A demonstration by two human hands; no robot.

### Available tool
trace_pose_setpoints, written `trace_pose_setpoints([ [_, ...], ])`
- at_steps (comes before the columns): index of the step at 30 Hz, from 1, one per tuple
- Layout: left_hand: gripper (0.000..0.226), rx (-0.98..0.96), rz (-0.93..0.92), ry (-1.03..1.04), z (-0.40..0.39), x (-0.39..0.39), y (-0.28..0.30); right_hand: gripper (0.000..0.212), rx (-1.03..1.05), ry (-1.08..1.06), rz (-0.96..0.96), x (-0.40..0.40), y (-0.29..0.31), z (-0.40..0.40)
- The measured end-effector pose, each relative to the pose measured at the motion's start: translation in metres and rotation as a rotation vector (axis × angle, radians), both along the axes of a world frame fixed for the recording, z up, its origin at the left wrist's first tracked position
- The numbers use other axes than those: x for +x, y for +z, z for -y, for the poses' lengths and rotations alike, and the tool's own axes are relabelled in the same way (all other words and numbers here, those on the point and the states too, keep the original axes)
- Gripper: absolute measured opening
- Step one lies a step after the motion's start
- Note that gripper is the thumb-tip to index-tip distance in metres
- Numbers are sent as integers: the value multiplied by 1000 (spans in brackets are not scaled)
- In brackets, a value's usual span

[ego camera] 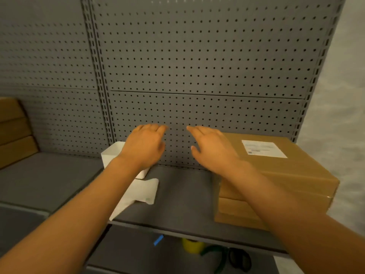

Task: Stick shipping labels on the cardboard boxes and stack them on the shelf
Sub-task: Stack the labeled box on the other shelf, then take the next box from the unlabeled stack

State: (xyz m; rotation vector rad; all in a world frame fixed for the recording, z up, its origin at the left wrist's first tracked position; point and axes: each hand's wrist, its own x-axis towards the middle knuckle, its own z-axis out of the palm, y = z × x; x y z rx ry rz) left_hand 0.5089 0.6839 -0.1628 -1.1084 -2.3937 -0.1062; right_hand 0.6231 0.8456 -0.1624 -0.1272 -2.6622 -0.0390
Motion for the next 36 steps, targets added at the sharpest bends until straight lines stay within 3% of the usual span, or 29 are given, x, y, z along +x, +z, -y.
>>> trace_pose_setpoints([
  [17,54,-10,-21,183,261,-176,3,54,-107,89,-8,-206,-13,228],
  [29,49,154,-91,338,396,-276,14,53,-109,293,-3,-344,4,351],
  [36,43,305,-138,393,468,-357,35,52,-254,360,-17,-451,10,411],
])
